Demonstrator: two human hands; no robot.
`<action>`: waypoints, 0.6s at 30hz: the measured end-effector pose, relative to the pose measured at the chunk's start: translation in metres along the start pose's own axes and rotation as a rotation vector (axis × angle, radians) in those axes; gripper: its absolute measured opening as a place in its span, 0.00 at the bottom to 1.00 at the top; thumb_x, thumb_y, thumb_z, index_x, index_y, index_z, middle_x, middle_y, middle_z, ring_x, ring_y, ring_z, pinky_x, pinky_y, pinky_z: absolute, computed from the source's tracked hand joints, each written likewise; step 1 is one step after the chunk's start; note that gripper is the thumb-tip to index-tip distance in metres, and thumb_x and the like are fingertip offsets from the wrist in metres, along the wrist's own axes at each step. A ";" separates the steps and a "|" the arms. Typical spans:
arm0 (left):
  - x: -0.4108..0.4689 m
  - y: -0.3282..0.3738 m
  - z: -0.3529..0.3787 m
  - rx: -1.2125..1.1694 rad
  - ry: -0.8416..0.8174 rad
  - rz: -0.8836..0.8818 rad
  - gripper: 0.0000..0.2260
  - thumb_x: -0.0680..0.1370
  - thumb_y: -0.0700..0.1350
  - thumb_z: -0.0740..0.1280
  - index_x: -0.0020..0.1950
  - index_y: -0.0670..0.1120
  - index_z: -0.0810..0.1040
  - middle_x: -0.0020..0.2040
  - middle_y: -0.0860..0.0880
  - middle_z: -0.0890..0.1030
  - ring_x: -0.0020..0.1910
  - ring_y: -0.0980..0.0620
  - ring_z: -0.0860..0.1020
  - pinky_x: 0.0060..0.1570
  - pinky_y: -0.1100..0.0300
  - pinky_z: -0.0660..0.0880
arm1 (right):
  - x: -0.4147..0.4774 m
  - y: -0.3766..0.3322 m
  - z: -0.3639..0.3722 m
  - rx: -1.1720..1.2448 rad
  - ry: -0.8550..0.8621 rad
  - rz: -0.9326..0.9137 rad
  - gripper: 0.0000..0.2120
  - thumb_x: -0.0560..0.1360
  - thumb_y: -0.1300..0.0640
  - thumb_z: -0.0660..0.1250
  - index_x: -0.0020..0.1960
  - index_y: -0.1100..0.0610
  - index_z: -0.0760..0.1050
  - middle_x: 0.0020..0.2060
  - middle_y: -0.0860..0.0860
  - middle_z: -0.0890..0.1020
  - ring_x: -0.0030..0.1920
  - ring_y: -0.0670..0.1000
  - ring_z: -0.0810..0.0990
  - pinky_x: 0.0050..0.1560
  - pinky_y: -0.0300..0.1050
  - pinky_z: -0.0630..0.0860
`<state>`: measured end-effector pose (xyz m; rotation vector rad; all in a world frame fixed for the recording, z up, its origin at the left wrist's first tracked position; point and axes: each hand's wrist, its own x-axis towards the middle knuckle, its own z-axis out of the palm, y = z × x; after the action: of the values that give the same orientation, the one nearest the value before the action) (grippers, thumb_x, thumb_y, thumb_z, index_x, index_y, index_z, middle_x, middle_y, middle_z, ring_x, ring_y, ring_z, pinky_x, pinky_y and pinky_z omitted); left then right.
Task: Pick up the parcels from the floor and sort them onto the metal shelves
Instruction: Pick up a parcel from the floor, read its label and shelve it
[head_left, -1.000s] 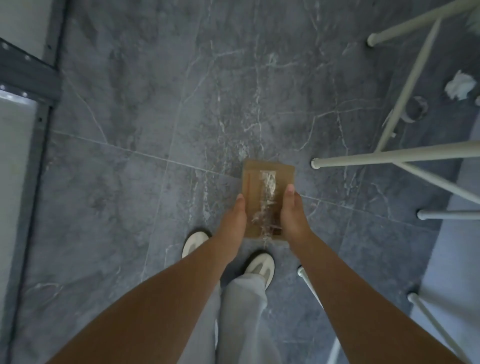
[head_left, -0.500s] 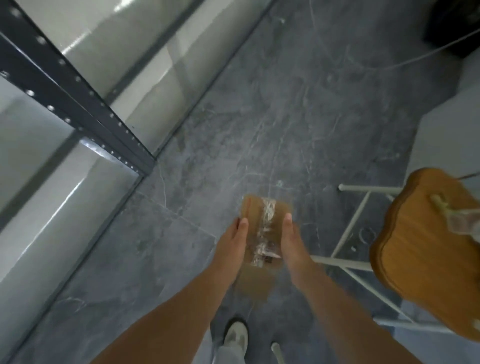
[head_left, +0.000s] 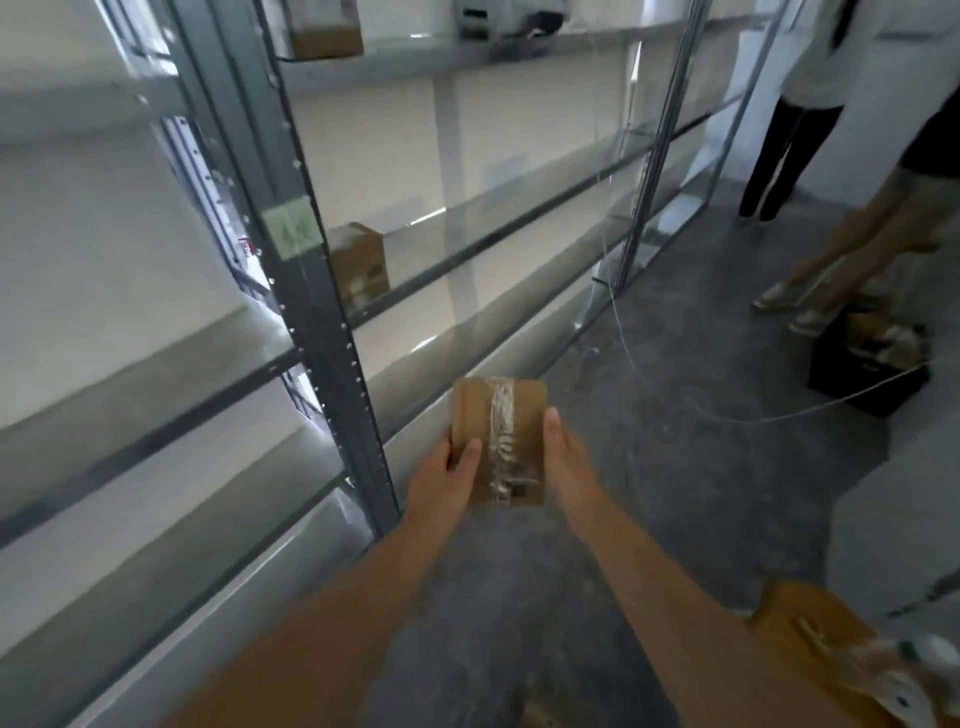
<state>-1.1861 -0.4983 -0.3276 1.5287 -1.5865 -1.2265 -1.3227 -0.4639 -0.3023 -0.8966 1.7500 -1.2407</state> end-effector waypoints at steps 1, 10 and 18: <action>-0.005 0.016 -0.015 0.000 0.039 0.042 0.19 0.83 0.52 0.62 0.73 0.48 0.72 0.63 0.48 0.81 0.62 0.46 0.80 0.62 0.56 0.74 | -0.004 -0.022 0.004 -0.002 -0.003 -0.038 0.22 0.84 0.46 0.51 0.67 0.56 0.76 0.63 0.54 0.80 0.63 0.54 0.78 0.69 0.53 0.71; -0.057 0.110 -0.147 -0.079 0.277 0.289 0.20 0.82 0.57 0.62 0.73 0.52 0.72 0.58 0.52 0.82 0.54 0.54 0.81 0.55 0.62 0.78 | -0.062 -0.173 0.043 -0.037 -0.173 -0.252 0.18 0.85 0.54 0.49 0.71 0.51 0.70 0.63 0.53 0.79 0.61 0.54 0.78 0.68 0.55 0.73; -0.140 0.120 -0.263 -0.149 0.438 0.412 0.21 0.79 0.54 0.68 0.71 0.51 0.73 0.59 0.53 0.82 0.50 0.61 0.81 0.41 0.77 0.76 | -0.151 -0.250 0.106 0.102 -0.313 -0.318 0.14 0.84 0.49 0.54 0.60 0.52 0.75 0.52 0.50 0.82 0.48 0.47 0.80 0.52 0.45 0.79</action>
<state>-0.9774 -0.4265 -0.0941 1.1941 -1.3883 -0.7049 -1.1370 -0.4406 -0.0545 -1.2693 1.3212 -1.2934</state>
